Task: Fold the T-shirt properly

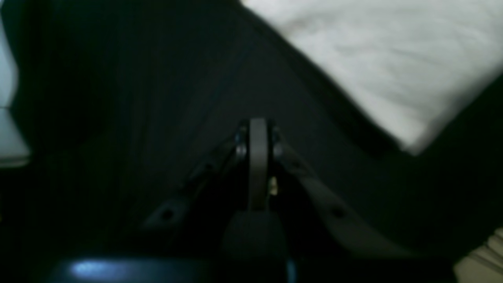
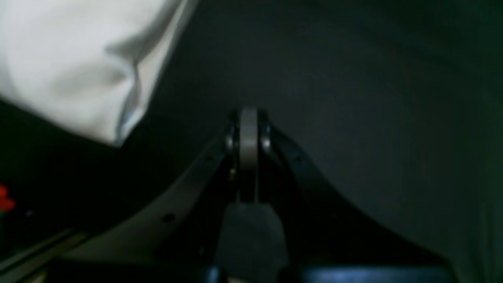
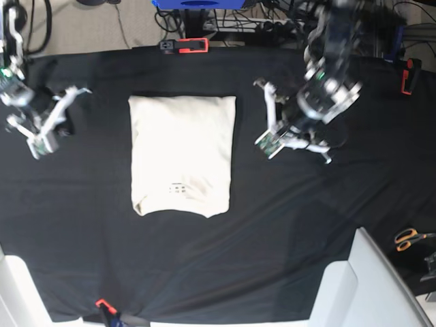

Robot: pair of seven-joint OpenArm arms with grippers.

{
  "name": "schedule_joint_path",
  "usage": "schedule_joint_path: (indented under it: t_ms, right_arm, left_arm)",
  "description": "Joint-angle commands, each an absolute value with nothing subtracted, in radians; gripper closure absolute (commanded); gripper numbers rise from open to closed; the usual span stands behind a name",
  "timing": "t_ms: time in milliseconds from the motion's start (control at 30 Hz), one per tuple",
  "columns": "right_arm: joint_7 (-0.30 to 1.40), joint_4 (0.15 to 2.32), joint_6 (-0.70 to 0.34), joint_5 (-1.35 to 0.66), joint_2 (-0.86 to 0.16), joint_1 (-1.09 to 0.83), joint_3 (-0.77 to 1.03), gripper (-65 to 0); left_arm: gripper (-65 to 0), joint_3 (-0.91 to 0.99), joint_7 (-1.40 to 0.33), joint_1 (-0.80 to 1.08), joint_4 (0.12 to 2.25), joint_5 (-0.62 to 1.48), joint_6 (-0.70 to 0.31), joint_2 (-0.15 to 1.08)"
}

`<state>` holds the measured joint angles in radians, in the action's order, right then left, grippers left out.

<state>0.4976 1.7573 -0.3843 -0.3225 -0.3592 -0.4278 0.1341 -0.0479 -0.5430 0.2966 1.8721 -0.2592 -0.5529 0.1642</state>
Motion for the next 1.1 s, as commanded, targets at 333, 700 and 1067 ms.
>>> schedule_joint_path:
  t_ms: [333,700,1067]
  right_arm:
    - [0.691,1.926,-0.395,-0.335,-0.203,-0.779,0.357,0.0]
    - [0.796,1.771,-0.395,-0.335,-0.189,-0.883,0.378,0.0]
    - [0.441,0.561,-0.395,-0.335,-0.222,-0.381,-0.107,0.0]
  left_arm:
    - [0.0,0.021,-0.53,0.714,1.948,-0.228,-0.549,0.176]
    - [0.0,0.005,-0.529,0.855,1.764,-0.228,-0.545,0.153]
    - [0.0,-0.24,-0.036,0.309,0.328,-0.22,-0.435,0.154]
